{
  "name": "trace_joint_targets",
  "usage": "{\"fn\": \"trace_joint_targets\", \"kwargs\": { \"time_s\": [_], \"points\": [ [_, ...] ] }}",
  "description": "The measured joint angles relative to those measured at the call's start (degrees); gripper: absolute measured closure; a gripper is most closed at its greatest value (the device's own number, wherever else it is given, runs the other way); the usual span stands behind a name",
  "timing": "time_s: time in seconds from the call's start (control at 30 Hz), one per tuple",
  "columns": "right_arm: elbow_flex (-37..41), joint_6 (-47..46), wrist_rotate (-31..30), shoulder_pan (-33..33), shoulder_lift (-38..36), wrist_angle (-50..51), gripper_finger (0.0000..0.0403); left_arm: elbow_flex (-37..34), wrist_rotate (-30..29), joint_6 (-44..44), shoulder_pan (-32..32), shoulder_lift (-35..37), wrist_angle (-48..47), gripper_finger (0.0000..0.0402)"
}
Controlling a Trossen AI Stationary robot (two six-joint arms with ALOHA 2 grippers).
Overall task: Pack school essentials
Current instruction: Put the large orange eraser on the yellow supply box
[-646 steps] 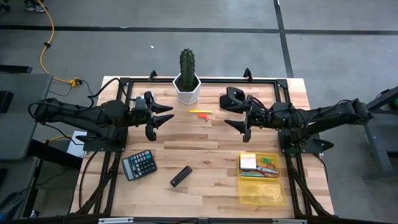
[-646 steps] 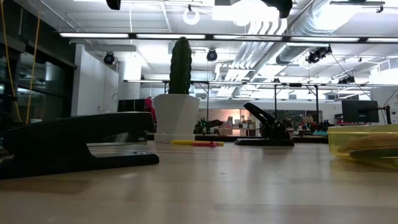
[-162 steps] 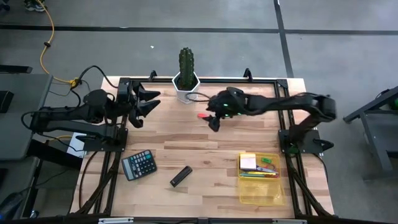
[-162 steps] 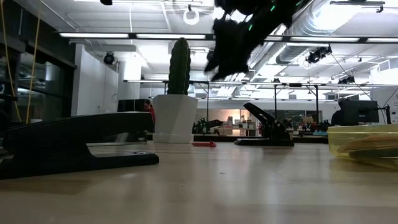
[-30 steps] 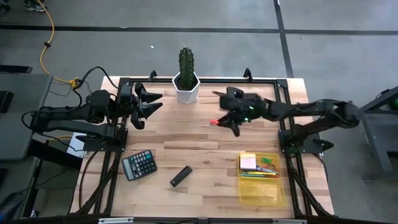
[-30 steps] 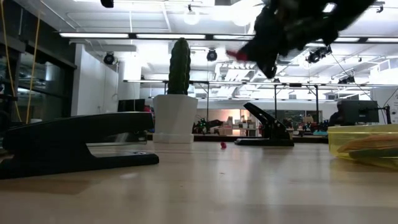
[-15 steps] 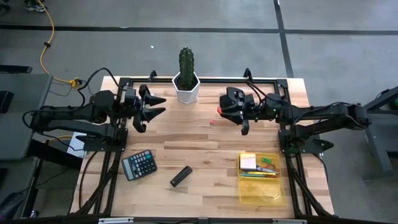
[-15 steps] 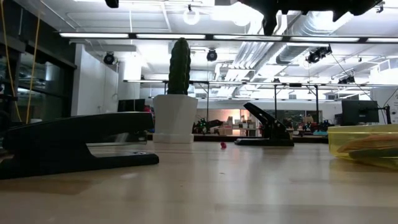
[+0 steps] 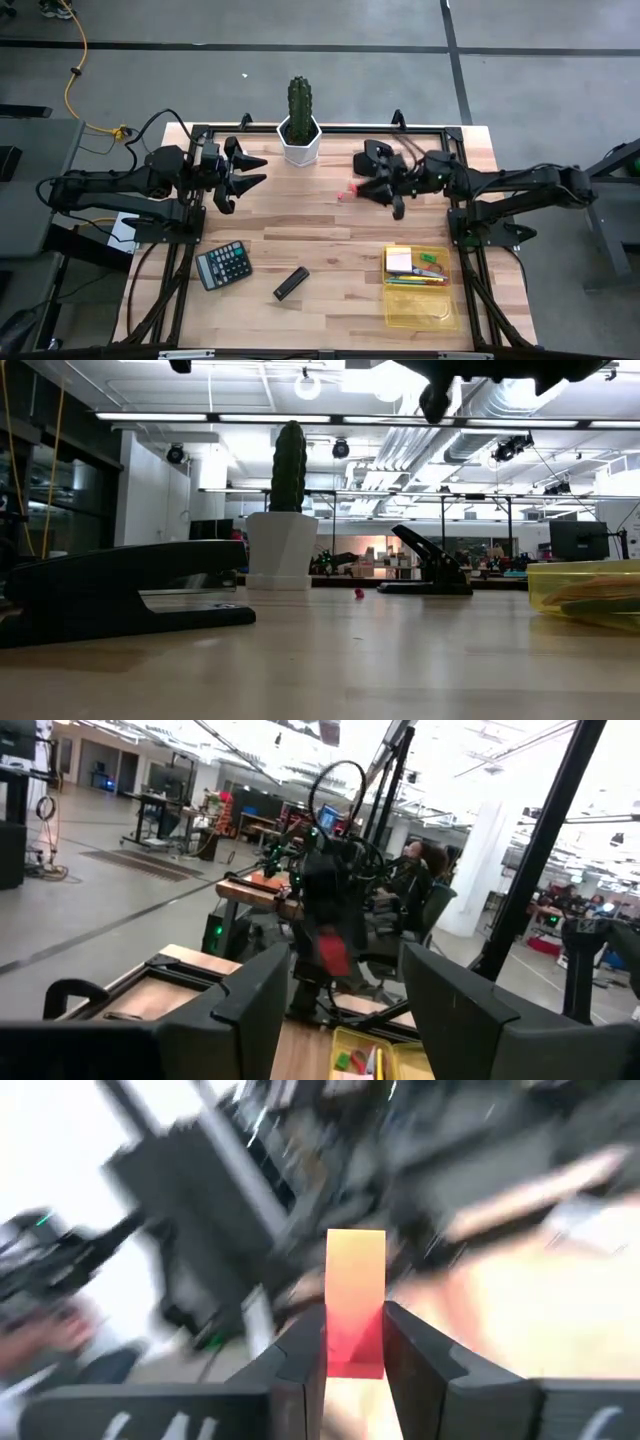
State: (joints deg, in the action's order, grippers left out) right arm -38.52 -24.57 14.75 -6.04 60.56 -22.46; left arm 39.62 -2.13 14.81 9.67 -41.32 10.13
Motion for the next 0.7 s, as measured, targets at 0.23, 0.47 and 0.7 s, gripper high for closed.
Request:
{"fn": "trace_joint_targets", "kwargs": {
  "time_s": [0.23,0.47,0.7],
  "points": [
    [0.0,-13.04,8.82,10.25,0.02,21.36,0.0327,0.0,0.0,0.0,0.02,0.0,-0.02,0.0216],
    [0.0,-25.53,5.99,28.83,0.02,46.26,0.0327,0.0,-0.01,0.0,0.02,-0.03,-0.02,0.0216],
    [0.0,-37.52,-9.69,42.98,0.02,65.79,0.0327,0.0,-0.07,0.0,0.02,-0.07,-0.02,0.0216]
  ]
}}
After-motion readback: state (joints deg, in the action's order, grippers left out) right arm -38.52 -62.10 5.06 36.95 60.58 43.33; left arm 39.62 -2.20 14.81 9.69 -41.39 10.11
